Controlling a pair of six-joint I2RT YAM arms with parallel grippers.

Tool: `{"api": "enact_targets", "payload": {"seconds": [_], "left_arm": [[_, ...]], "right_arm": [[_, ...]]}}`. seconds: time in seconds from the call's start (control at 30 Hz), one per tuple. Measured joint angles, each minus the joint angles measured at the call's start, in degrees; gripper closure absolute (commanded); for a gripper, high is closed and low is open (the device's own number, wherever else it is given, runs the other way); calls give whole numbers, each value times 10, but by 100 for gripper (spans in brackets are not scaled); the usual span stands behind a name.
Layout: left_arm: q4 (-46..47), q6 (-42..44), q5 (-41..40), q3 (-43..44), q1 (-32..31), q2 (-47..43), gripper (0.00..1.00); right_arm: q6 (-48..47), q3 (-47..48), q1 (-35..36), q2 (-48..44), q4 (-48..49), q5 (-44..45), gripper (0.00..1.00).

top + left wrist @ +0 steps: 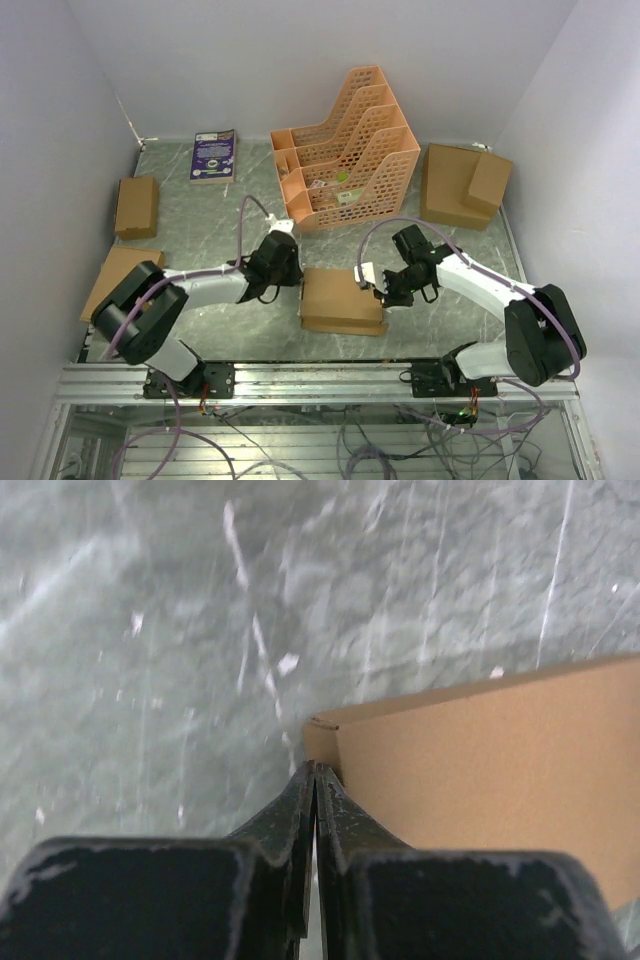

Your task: Fold the paper box

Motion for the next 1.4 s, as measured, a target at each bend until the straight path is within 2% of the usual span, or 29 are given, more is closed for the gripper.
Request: {"api": "enact_targets", "payload": {"seconds": [0.27,0.53,0.63,0.7,0.83,1.0,1.1,1.2,1.23,1.27,1.4], "left_arm": [[7,70,66,125,24,125,88],[5,119,153,236,35,232,87],[-24,136,161,261,40,235,84],[-42,145,158,271,43,224,77],[-90,164,127,269,66,151,70],[-73,186,119,189,79,-10,68],[-15,199,131,82,46,-119,67],[49,218,123,-41,-42,-209,64],[52,220,124,-52,-85,-216,60],[82,226,116,-81,-116,-230,56],[235,271,68,-212,-241,-283,53]], "right_arm": [[-23,-2,9,1,-31,-52,100],[-20,0,73,19,-36,-81,97],[-32,19,78,30,-56,-90,95],[-45,31,76,30,-73,-93,91],[-71,42,68,0,-112,-104,86],[-77,59,57,-46,-138,-125,71],[-67,67,22,-52,-123,-145,66],[-28,71,-36,-45,-84,-172,53],[-5,72,-48,-42,-69,-177,49],[34,74,-64,-40,-41,-180,45],[186,75,-92,-40,54,-186,33]]}}
